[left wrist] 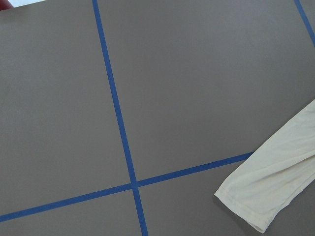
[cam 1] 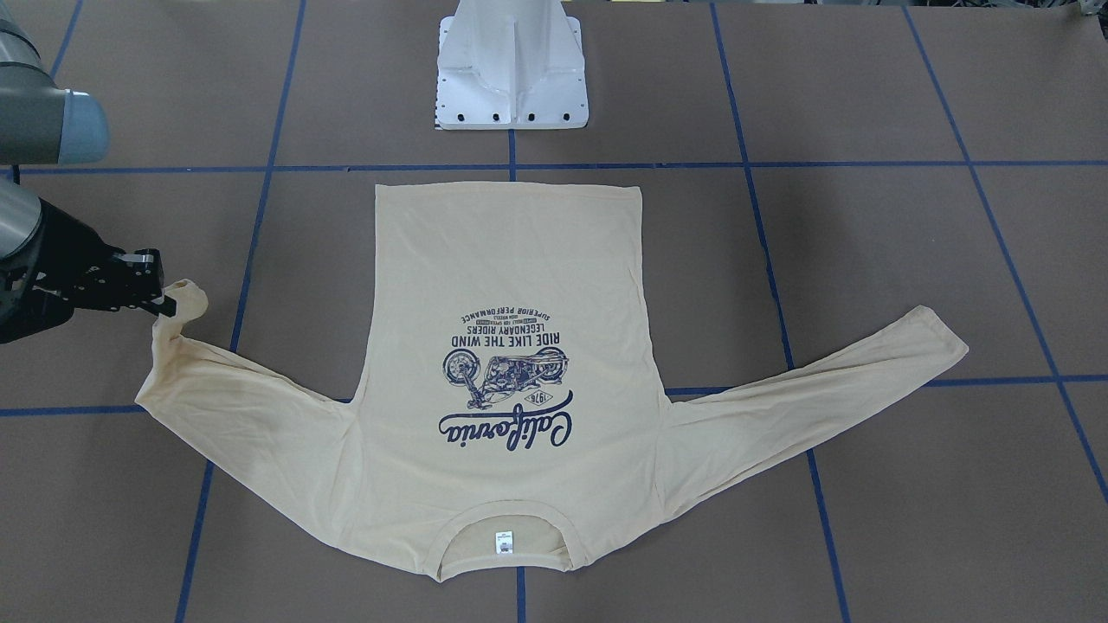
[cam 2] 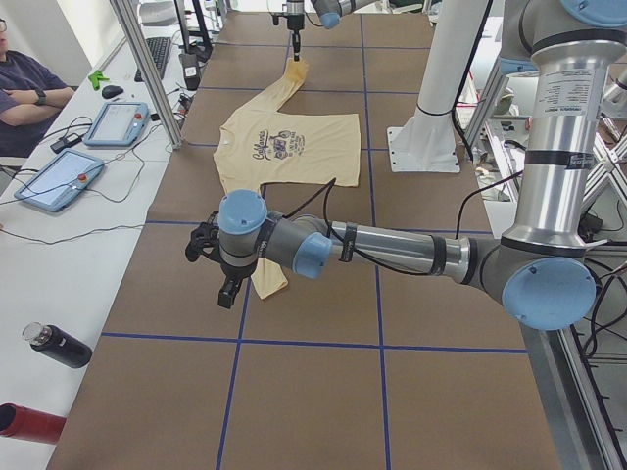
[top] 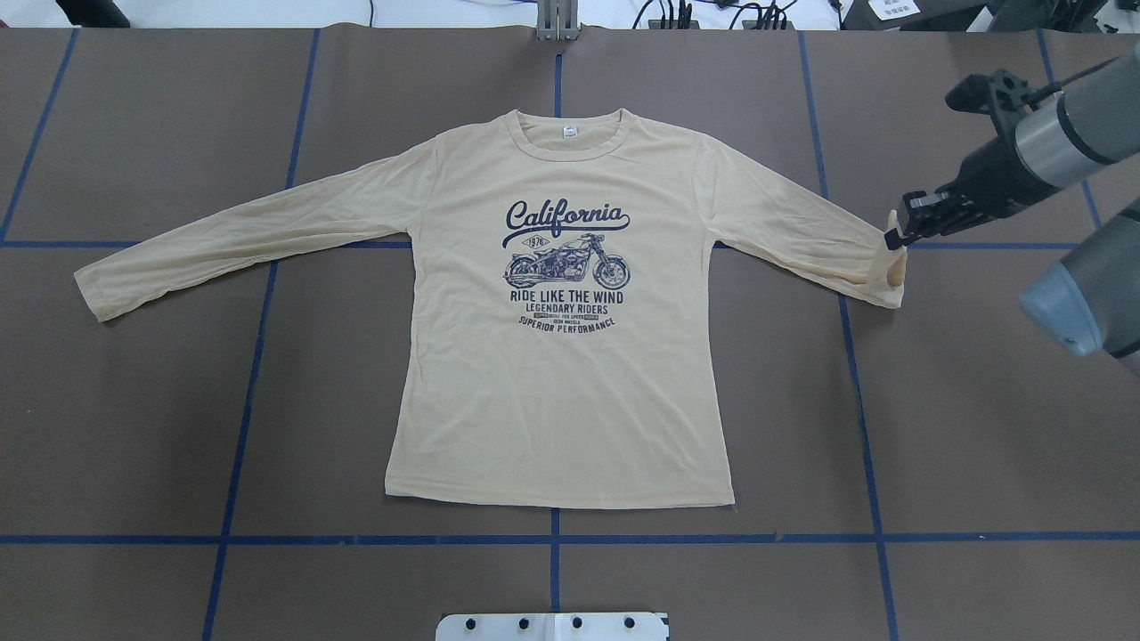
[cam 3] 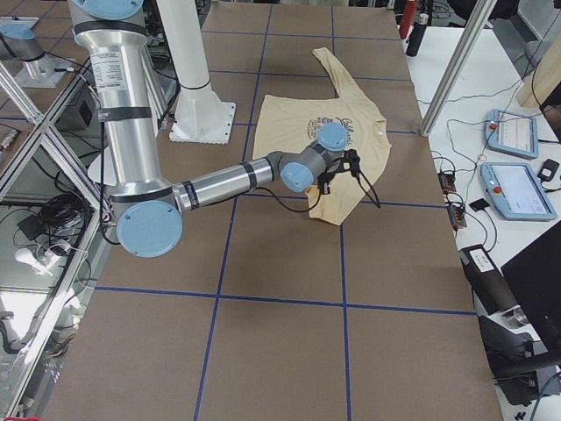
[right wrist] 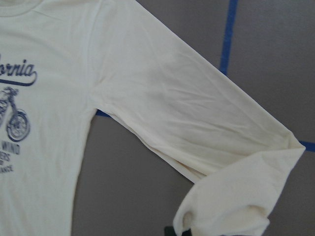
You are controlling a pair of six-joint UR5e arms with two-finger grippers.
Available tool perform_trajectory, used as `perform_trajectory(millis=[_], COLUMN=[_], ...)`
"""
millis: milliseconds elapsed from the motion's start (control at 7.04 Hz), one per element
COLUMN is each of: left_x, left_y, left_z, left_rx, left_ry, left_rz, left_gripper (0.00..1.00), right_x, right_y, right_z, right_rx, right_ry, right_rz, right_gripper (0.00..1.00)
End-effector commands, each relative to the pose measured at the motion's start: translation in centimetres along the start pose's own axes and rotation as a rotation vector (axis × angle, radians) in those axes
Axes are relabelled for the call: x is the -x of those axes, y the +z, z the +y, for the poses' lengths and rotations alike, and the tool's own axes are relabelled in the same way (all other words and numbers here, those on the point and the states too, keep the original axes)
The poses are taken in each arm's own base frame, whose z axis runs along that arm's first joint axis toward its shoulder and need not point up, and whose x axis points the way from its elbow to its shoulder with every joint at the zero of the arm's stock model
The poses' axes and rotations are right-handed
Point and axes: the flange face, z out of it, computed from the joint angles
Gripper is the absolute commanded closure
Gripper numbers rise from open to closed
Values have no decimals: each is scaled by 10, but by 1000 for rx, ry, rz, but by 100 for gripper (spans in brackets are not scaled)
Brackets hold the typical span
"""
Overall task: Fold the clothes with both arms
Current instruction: 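Carry the held sleeve across the shirt body toward the collar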
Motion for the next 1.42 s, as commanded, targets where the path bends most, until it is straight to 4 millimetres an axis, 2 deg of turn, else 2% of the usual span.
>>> perform_trajectory(millis=[0, 142, 284, 426, 568, 710, 852, 994, 1278], left_x=[0, 0, 0, 0, 2, 7, 7, 7, 7], left_y=[0, -2, -1, -1, 0, 4, 5, 5, 6], left_z=[-1, -1, -2, -3, -1, 0, 1, 0, -1], left_rx=[-1, -3, -2, -1, 2, 10, 13, 10, 11], left_ry=[1, 1, -2, -4, -8, -16, -17, -52, -66], left_rz=[0, -2, -4, -4, -5, -6, -6, -6, -6], left_gripper=[1, 1, 1, 1, 1, 1, 1, 1, 1], right_x=[91, 147, 206, 265, 316, 350, 374, 390, 398], right_y=[-22, -28, -25, -11, 8, 51, 96, 121, 163], right_z=[-49, -83, -119, -156, -186, -189, -180, -176, -160], right_rx=[-47, -59, -56, -39, -15, -25, -50, -52, -98], right_ry=[33, 58, 80, 71, 69, 63, 54, 52, 37], right_rz=[-86, -123, -148, -152, -141, -92, -29, 3, 76], right_gripper=[100, 100, 100, 100, 100, 100, 100, 100, 100])
